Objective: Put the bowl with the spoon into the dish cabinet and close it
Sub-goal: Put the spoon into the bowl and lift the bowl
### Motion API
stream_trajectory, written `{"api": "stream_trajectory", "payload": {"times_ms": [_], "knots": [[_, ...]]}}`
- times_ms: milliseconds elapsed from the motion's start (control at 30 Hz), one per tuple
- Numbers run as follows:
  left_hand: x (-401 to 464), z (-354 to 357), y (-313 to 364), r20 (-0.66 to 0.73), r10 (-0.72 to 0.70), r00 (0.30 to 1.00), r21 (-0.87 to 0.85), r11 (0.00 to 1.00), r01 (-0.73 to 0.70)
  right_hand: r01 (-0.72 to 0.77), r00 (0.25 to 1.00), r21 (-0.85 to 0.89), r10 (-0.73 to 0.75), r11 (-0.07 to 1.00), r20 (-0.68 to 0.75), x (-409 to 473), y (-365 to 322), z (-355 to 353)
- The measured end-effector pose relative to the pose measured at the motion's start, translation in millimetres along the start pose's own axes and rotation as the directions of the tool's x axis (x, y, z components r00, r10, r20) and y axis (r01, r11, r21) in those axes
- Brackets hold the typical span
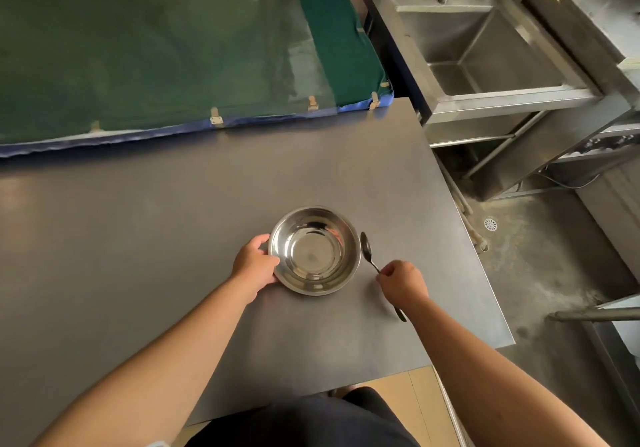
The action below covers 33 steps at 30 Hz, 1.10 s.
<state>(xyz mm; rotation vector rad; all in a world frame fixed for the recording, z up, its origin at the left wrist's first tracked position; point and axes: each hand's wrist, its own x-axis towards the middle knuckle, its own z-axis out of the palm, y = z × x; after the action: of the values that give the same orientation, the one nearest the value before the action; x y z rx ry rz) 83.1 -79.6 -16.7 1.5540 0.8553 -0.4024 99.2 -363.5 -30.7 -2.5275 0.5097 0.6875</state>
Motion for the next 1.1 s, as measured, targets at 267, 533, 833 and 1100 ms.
{"api": "stream_trajectory", "payload": {"times_ms": [267, 533, 833, 1100], "knots": [[-0.6, -4.0, -4.2, 0.025, -0.01, 1.0, -0.043, 0.999, 0.011, 0.136, 0.978, 0.089, -0.119, 0.987, -0.172, -22.0, -36.1, -12.3], [1.5, -11.5, -6.1, 0.064, -0.027, 0.998, -0.029, 0.999, 0.029, 0.336, 0.933, -0.098, -0.345, 0.937, -0.1, -47.4, -72.1, 9.7], [1.3, -21.5, -7.0, 0.117, -0.009, 0.993, 0.039, 0.999, 0.004, 0.348, 0.934, -0.258, -0.357, 0.901, 0.013, -47.3, -85.4, 39.3], [2.3, -20.1, -7.7, 0.115, 0.01, 0.993, 0.068, 0.997, -0.018, 0.352, 0.93, -0.342, -0.367, 0.871, 0.022, -42.6, -86.5, 45.2]]}}
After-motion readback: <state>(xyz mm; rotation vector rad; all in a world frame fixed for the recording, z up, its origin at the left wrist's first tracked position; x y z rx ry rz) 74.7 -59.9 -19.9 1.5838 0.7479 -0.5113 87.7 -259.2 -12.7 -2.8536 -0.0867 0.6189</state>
